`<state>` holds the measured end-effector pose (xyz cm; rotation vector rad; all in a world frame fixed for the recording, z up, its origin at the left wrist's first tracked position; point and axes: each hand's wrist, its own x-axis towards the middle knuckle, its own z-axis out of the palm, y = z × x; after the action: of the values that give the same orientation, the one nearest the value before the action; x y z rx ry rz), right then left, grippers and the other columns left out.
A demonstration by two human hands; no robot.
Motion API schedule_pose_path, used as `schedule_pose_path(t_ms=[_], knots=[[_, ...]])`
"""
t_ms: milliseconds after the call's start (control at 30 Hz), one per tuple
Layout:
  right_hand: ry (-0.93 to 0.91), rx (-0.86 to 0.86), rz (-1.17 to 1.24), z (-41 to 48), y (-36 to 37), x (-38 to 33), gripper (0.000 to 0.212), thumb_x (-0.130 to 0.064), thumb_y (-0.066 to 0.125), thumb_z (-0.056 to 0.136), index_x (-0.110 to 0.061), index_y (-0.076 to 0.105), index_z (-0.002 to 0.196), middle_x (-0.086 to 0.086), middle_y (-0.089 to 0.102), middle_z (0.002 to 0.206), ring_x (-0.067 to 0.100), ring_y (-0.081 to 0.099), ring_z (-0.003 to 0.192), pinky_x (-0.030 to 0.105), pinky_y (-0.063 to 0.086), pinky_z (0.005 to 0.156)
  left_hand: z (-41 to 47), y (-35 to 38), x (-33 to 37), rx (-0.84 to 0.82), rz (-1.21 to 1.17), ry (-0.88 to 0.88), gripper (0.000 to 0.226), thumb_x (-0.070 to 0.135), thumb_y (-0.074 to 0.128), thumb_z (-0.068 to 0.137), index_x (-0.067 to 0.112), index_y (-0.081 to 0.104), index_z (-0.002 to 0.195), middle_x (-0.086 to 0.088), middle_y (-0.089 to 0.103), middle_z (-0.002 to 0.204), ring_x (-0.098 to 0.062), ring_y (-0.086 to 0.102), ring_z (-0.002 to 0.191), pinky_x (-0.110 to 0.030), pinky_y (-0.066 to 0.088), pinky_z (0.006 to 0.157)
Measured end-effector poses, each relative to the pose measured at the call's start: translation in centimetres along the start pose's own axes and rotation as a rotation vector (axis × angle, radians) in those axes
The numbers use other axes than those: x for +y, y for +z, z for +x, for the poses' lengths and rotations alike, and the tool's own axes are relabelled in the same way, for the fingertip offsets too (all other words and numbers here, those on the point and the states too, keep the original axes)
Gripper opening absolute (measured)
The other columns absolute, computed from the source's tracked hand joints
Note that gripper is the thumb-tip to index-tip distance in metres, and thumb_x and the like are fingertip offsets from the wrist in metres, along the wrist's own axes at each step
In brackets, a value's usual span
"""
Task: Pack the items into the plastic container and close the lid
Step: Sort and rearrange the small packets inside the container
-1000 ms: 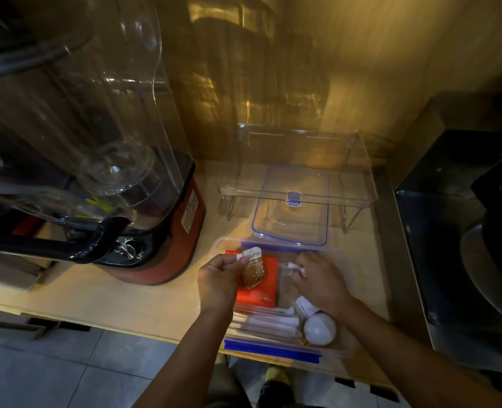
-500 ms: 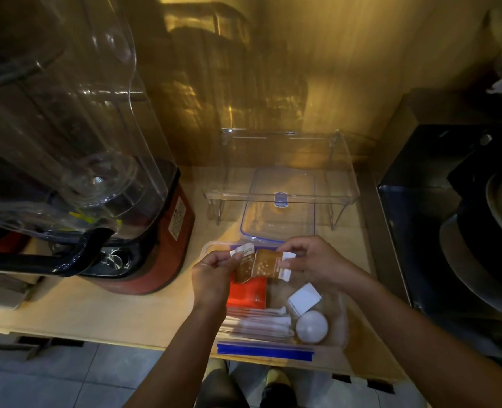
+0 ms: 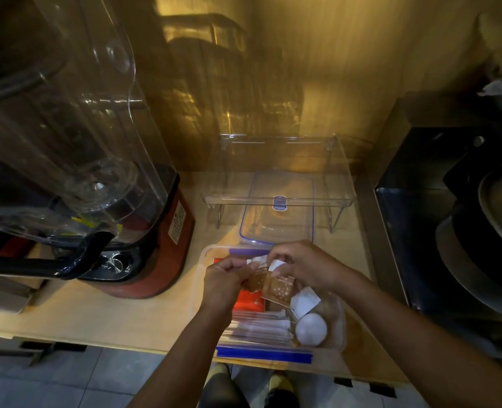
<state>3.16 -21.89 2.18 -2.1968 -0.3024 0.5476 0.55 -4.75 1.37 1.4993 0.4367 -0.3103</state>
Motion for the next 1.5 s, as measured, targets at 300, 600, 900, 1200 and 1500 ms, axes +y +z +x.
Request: schedule_pose_path(t_ms=[300, 600, 900, 1200, 1500], knots=[[-0.034, 0.049, -0.026, 0.3, 0.8, 0.0, 0.041, -0.022, 0.072, 0.077, -0.024, 0.043, 0.106, -0.012, 0.059, 0.076, 0.009, 0.056, 0.075, 0.029, 0.046, 0.070, -0.4, 0.5, -1.0, -0.073, 0.036, -0.006, 0.013, 0.012, 0.071, 0.078, -0.001, 0.072, 0.080, -0.016, 0.074, 0.076, -0.024, 0.070, 0.070, -0.033, 0.058, 0.063], [-0.080, 0.101, -0.046, -0.1, 1.4, 0.7, 0.042, -0.023, 0.074, 0.076, -0.018, 0.048, 0.108, -0.001, 0.064, 0.084, 0.014, 0.059, 0.078, 0.025, 0.044, 0.067, -0.3, 0.8, -1.6, -0.108, 0.082, 0.013, 0.010, 0.011, 0.067, 0.082, 0.005, 0.073, 0.077, -0.008, 0.075, 0.071, -0.018, 0.071, 0.067, -0.026, 0.057, 0.059], [0.021, 0.115, 0.187, -0.5, 0.7, 1.6, 0.016, -0.021, 0.067, 0.084, -0.019, 0.070, 0.099, -0.007, 0.067, 0.089, 0.010, 0.064, 0.084, 0.024, 0.051, 0.073, -0.3, 1.1, -1.0, -0.038, 0.020, 0.016, 0.009, 0.007, 0.065, 0.082, 0.008, 0.072, 0.076, -0.007, 0.075, 0.073, -0.017, 0.071, 0.068, -0.026, 0.057, 0.059], [0.024, 0.137, 0.050, -0.7, 0.3, 2.2, 0.011, -0.025, 0.065, 0.083, -0.023, 0.069, 0.093, -0.006, 0.069, 0.086, 0.012, 0.065, 0.082, 0.033, 0.053, 0.075, 0.1, 1.2, -0.9, 0.008, 0.063, -0.004, 0.013, 0.007, 0.064, 0.084, 0.009, 0.070, 0.073, -0.003, 0.075, 0.069, -0.017, 0.072, 0.067, -0.028, 0.058, 0.061], [-0.036, -0.246, -1.089, -1.6, 1.7, 4.3, 0.038, -0.032, 0.051, 0.089, -0.015, 0.051, 0.123, 0.013, 0.056, 0.123, 0.031, 0.054, 0.112, 0.040, 0.041, 0.092, 1.1, -0.2, -1.0, 0.152, -0.058, -0.018, 0.007, 0.009, 0.064, 0.085, 0.005, 0.069, 0.082, -0.010, 0.073, 0.083, -0.019, 0.070, 0.074, -0.023, 0.052, 0.054]])
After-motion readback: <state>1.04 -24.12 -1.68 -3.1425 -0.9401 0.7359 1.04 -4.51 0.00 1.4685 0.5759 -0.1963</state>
